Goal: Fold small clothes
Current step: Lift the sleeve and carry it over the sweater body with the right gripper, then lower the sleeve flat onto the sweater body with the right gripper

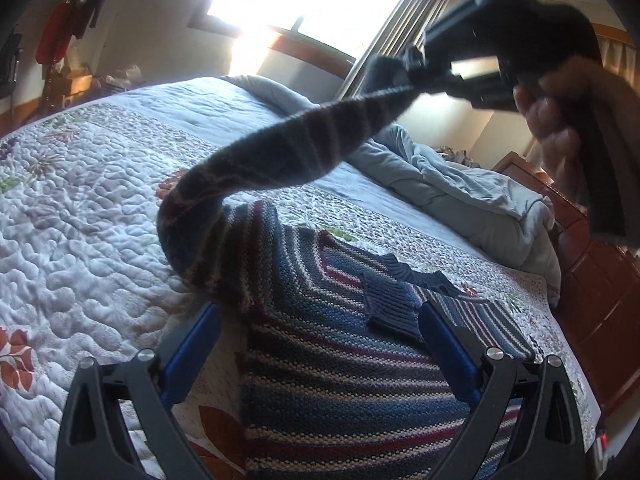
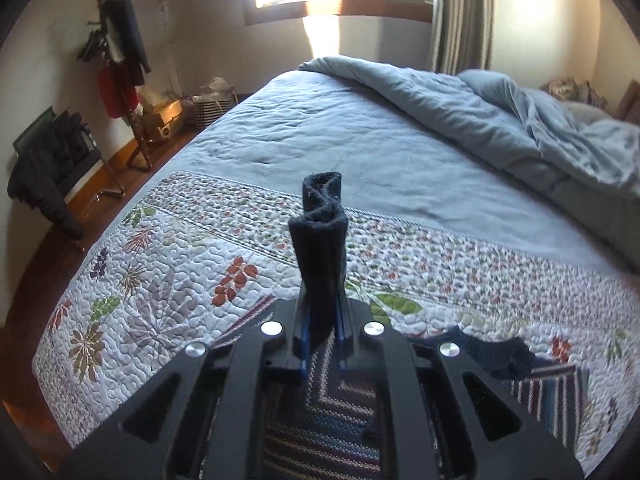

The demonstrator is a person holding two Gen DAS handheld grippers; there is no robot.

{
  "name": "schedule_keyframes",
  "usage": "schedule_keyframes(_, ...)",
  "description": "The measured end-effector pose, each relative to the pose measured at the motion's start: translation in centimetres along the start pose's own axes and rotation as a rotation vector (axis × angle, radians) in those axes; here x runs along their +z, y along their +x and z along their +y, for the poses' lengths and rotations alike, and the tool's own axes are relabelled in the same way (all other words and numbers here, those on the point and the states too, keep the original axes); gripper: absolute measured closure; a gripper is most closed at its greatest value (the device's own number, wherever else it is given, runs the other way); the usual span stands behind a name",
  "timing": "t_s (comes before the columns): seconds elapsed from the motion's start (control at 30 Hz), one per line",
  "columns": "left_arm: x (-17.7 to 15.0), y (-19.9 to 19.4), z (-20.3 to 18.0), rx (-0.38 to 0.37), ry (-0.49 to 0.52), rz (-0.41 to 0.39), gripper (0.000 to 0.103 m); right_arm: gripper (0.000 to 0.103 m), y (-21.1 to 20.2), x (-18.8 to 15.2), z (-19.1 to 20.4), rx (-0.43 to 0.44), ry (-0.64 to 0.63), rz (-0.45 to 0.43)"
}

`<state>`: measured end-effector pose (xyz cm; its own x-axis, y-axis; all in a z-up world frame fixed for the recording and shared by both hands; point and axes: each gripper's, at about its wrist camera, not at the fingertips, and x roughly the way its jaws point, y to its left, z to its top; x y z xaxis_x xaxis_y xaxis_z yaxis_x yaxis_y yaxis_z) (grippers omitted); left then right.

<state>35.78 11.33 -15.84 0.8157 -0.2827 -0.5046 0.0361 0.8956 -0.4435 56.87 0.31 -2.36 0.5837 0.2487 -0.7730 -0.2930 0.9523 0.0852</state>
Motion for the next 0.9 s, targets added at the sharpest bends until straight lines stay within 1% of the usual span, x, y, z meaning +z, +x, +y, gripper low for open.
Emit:
schedule_keyframes(0.23, -0.1, 0.2, -0.4, -0.009, 0.002, 0.01, 0.004, 0.095, 0.2, -2.3, -4.7, 0.024, 0.1, 0.001)
schedule_keyframes(0.4, 0.2, 0.1, 0.8, -0.045, -0.065, 0.015, 0.004, 0.095, 0.1, -4.5, -8.7, 0.073, 0.208, -0.002)
schedule_keyframes(0.57, 0.5, -0.2, 2.5, -0.116, -0.165, 0.007, 0.004, 0.095, 0.9, -8.1, -13.5, 0.116, 0.335, 0.019)
schedule_keyframes(0.67, 0.5, 0.0, 3.1, -0.139, -0.2, 0.013, 0.004, 0.095, 1.4, -10.3, -15.8, 0.13, 0.389, 0.024)
schedule_keyframes(0.83, 0.5, 0.6, 3.1, -0.133, -0.201, 0.025, 0.004, 0.095, 2.0, -14.2, -19.0, 0.171, 0.474, 0.027)
schedule_keyframes(0.9, 0.5, 0.9, 3.2, -0.144, -0.214, 0.031, 0.004, 0.094, 2.2, -16.0, -20.3, 0.189, 0.512, 0.026)
